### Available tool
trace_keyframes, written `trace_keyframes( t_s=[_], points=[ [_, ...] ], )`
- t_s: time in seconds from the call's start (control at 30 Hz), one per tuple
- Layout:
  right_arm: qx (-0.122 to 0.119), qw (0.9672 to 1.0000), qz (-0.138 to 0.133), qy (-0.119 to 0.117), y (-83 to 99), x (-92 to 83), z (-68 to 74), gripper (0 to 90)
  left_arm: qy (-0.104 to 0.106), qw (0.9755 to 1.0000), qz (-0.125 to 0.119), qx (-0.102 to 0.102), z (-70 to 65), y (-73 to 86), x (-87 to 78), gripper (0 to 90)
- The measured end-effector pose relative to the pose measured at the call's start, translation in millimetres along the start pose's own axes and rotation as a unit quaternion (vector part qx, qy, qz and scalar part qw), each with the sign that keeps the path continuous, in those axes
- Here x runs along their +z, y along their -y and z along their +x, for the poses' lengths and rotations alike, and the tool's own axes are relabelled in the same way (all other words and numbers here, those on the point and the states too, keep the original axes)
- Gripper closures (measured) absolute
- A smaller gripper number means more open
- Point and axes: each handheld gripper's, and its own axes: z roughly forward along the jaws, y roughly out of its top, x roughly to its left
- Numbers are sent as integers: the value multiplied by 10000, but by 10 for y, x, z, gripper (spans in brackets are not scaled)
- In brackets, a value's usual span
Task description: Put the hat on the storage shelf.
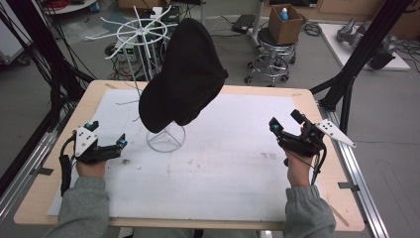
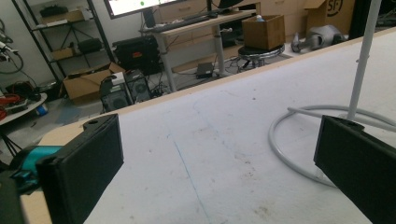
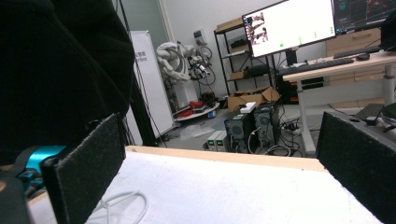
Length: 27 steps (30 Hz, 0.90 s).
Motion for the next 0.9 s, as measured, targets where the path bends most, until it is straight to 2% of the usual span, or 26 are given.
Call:
trace_keyframes(
  t_s=[0.1,0.27,0.4,0.6,0.8,0.9],
  points=[
    [-15,10000,-88,5,26,-22,-16,6,-5,10000,6,15,4,-1,-1,17],
    [155,9997,30,178,115,-75,-96,6,-6,10000,8,-1,0,1,1,17],
    [88,9995,28,306,149,-116,-143,6,-11,10000,7,7,4,-2,-4,17],
    [179,9989,114,423,195,-143,-173,7,32,9999,-50,-94,14,-6,-7,17],
    [37,9986,157,496,211,-125,-152,7,0,9999,-32,-136,29,-5,-10,17],
    [-8,9983,200,552,227,-117,-150,7,32,9997,-90,-223,38,-10,-16,17]
  ],
)
